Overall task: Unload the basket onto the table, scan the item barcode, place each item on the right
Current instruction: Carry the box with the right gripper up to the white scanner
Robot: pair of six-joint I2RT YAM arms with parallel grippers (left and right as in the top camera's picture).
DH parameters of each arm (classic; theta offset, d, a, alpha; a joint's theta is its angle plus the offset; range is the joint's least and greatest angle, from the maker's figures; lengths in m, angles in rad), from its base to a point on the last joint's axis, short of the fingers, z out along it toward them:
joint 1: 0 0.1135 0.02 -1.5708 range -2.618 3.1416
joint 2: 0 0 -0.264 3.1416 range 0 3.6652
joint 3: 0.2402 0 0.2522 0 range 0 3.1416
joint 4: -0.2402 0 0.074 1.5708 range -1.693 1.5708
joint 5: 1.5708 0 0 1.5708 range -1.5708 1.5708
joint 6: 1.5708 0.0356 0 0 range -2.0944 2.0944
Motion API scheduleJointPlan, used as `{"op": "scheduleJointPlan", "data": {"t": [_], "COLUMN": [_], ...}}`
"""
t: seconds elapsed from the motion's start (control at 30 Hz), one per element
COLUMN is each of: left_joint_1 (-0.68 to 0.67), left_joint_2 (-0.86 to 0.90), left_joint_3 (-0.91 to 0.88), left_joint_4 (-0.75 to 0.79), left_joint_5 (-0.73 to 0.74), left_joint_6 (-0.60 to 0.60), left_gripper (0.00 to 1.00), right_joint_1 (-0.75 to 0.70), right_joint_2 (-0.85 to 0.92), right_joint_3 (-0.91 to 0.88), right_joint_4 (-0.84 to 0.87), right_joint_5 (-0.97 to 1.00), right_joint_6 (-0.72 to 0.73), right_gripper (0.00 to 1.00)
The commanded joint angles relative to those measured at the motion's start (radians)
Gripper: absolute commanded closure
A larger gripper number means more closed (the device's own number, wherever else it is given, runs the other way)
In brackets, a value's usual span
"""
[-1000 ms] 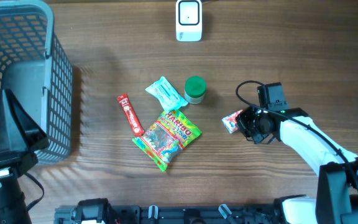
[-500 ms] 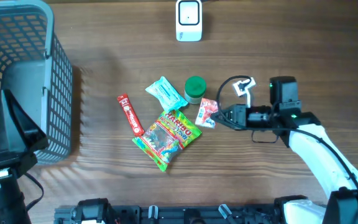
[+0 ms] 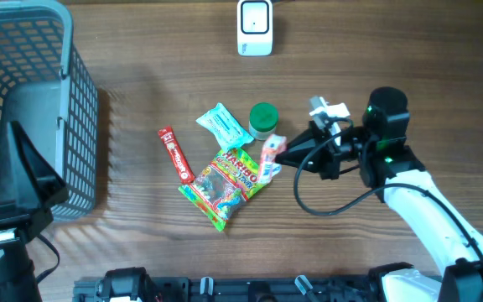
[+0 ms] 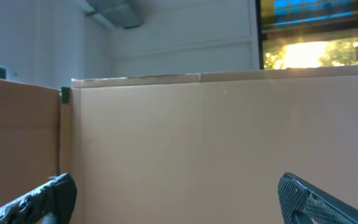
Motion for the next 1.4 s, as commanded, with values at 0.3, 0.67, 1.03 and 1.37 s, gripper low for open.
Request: {"op": "scheduleJointPlan", "data": {"t": [0.3,0.67,1.03,1.37], "left_joint_1": [-0.08,-0.084,-0.121,-0.124], "left_joint_2": [-0.29,-0.374,-0.494,-0.494], "left_joint_3": [-0.005,-0.005,0.013,0.013], "left_joint_4": [0.006,0.021,-0.01,-0.139], "left_joint_5": [0.065,0.17,0.169,0.169], "left_joint_6": [-0.01,-0.01,-0.01,-0.009], "left_gripper": [0.0,0.0,0.0,0.0], "right_joint_1": [0.095,0.099,0.098,0.099], "right_joint_2": [-0.01,-0.008,-0.008,-0.008], "right_joint_3": [0.014,0.014,0.014,0.072], "right_joint_4": [0.716,0.34,0.34,-0.007], "right_joint_5": [0.148,0.253,0.307,0.831], "right_joint_6": [0.955,0.938,0.85,0.35], "right_gripper": [0.96,0.9,0.95,0.95]}}
